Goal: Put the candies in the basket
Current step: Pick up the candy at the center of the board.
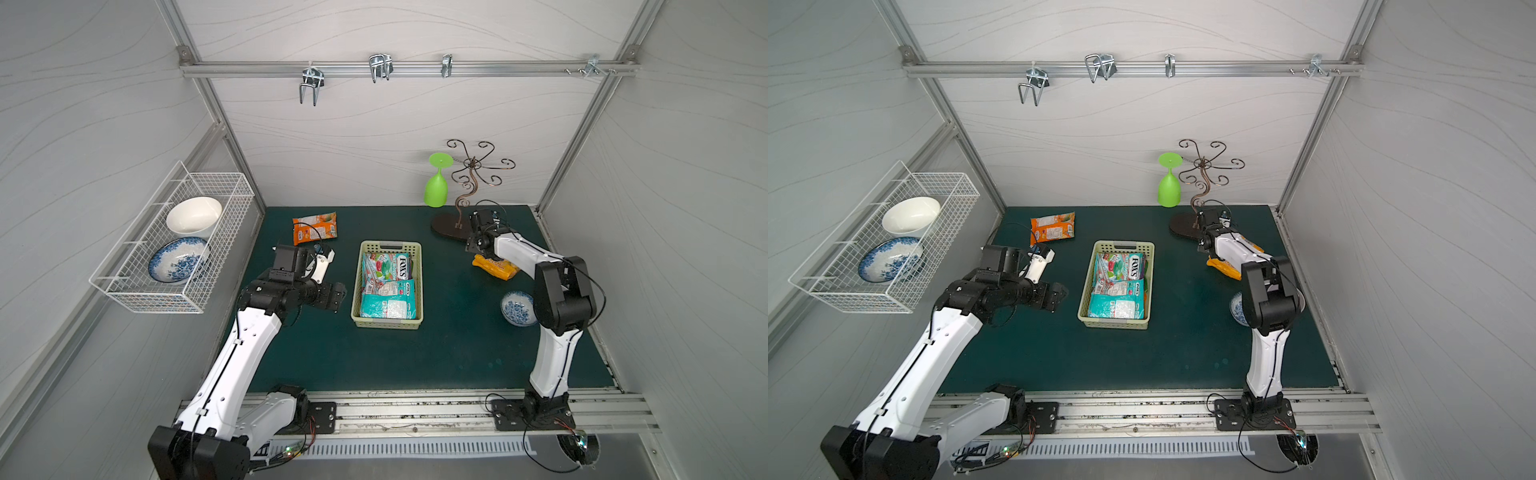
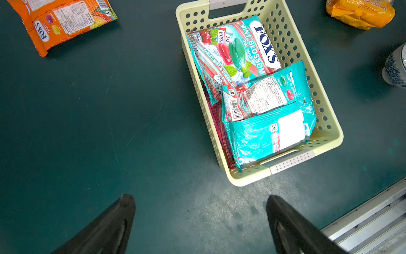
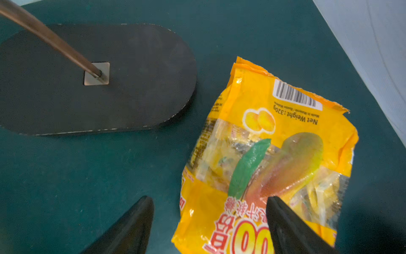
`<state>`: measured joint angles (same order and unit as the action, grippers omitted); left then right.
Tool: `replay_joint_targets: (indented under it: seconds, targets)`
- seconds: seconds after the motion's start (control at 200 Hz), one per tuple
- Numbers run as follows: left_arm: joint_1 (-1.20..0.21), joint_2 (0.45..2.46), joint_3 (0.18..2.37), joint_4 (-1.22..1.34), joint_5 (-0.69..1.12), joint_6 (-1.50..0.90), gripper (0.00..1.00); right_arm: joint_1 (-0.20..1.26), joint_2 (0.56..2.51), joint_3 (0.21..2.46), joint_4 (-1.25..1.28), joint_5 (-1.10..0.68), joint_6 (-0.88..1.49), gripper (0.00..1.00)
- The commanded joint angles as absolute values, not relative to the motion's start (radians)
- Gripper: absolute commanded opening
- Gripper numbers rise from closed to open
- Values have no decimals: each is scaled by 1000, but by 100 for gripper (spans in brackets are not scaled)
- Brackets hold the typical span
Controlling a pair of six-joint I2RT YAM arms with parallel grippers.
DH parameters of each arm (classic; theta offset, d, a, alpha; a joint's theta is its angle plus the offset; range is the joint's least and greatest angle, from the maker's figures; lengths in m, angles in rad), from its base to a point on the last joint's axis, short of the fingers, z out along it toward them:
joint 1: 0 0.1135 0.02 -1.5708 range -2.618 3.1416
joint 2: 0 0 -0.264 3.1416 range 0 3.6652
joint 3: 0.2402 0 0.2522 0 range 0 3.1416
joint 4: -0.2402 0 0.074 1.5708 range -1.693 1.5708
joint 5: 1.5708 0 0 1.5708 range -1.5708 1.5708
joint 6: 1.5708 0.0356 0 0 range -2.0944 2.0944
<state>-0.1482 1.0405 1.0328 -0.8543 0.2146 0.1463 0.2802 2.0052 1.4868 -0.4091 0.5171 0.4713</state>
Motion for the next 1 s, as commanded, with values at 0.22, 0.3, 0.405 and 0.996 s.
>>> replay_joint_targets:
  seconds: [0.22,0.3,0.405,0.996]
  targets:
    - [-135,1046,1035,-811,229,153,98,242,2096,1547,-464,499,519,75]
    - [-136,1047,1049,-824,224,150,98,236,2094,1537,-461,493,529,68]
    - [-135,1039,1036,-812,234,153,98,231,2100,1534,-455,476,533,58]
    - [-129,1034,1053,-828,229,150,97,203,1932,1425,-375,391,484,0]
